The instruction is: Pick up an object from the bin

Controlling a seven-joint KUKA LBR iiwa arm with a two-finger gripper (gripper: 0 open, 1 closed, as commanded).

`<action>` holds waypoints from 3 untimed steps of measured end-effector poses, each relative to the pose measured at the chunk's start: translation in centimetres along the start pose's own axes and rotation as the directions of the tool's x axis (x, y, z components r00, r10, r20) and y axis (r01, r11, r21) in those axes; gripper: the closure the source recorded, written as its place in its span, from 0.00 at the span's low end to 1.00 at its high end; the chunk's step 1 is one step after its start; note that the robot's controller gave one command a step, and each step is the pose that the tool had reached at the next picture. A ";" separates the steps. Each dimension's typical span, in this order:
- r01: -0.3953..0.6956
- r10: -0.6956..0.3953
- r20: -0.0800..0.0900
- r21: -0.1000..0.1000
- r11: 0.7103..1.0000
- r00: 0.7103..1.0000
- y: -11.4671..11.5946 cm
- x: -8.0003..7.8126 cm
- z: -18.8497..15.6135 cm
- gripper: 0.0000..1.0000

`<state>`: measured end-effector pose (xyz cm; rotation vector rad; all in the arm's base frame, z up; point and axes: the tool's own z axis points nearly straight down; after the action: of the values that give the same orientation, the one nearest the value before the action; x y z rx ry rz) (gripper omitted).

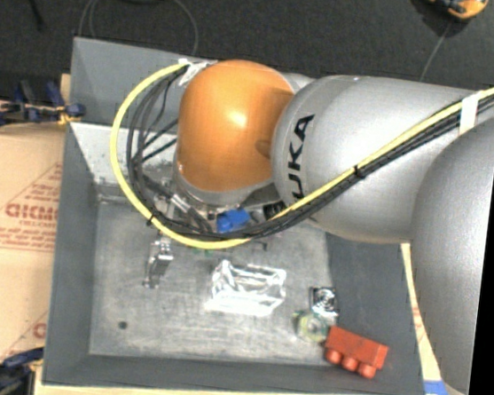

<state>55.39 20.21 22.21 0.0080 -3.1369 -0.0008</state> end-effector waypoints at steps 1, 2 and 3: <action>0.155 -0.155 0.002 0.003 0.988 0.988 -3.5 -4.8 11.4 0.00; 0.366 -0.366 0.016 0.002 0.930 0.930 -8.4 -4.8 14.7 0.00; 0.395 -0.395 0.009 0.005 0.919 0.919 -16.4 -3.8 11.3 0.00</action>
Offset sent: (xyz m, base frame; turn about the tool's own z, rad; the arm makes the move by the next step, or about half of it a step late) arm 0.0474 -0.0319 -0.1103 -0.1580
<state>59.22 3.81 10.84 0.6419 -3.0805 0.0033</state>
